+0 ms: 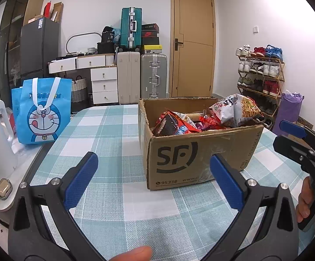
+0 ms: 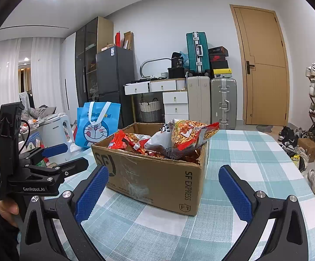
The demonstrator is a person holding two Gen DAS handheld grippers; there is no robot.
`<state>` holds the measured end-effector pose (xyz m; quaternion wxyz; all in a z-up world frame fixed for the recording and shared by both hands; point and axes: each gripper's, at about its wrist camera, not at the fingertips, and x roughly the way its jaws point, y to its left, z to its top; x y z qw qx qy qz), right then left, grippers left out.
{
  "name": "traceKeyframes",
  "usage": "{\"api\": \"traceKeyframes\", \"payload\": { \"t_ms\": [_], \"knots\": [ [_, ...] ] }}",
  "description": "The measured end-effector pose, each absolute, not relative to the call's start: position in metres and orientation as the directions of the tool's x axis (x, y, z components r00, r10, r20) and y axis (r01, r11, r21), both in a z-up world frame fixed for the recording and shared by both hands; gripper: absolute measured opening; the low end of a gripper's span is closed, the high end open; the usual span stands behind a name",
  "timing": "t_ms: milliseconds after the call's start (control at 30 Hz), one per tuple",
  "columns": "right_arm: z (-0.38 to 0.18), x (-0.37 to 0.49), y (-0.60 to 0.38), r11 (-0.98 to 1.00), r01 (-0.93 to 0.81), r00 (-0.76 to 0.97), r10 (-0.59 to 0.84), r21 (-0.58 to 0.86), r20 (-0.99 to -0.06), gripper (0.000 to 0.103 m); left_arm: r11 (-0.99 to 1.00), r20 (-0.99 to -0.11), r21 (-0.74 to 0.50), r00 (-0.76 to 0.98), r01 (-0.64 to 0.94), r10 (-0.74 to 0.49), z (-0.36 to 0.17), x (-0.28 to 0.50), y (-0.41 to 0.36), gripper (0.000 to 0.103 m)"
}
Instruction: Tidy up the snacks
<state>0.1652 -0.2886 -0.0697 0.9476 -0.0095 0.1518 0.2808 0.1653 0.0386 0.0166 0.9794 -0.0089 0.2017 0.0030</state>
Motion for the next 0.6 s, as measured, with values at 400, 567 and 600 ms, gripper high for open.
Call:
{"api": "traceKeyframes", "payload": {
  "t_ms": [400, 567, 600],
  "knots": [
    [-0.0699, 0.1656, -0.2888, 0.842, -0.535, 0.796, 0.529, 0.067, -0.293, 0.103, 1.0, -0.394, -0.016, 0.919, -0.01, 0.002, 0.0162, 0.1653, 0.0379, 0.103],
    [-0.0701, 0.1659, -0.289, 0.842, -0.535, 0.796, 0.53, 0.067, -0.293, 0.102, 1.0, -0.394, -0.016, 0.919, -0.009, 0.002, 0.0161, 0.1653, 0.0379, 0.103],
    [-0.07, 0.1655, -0.2888, 0.842, -0.535, 0.796, 0.53, 0.067, -0.293, 0.103, 1.0, -0.394, -0.016, 0.919, -0.009, 0.002, 0.0161, 0.1652, 0.0379, 0.103]
  ]
}}
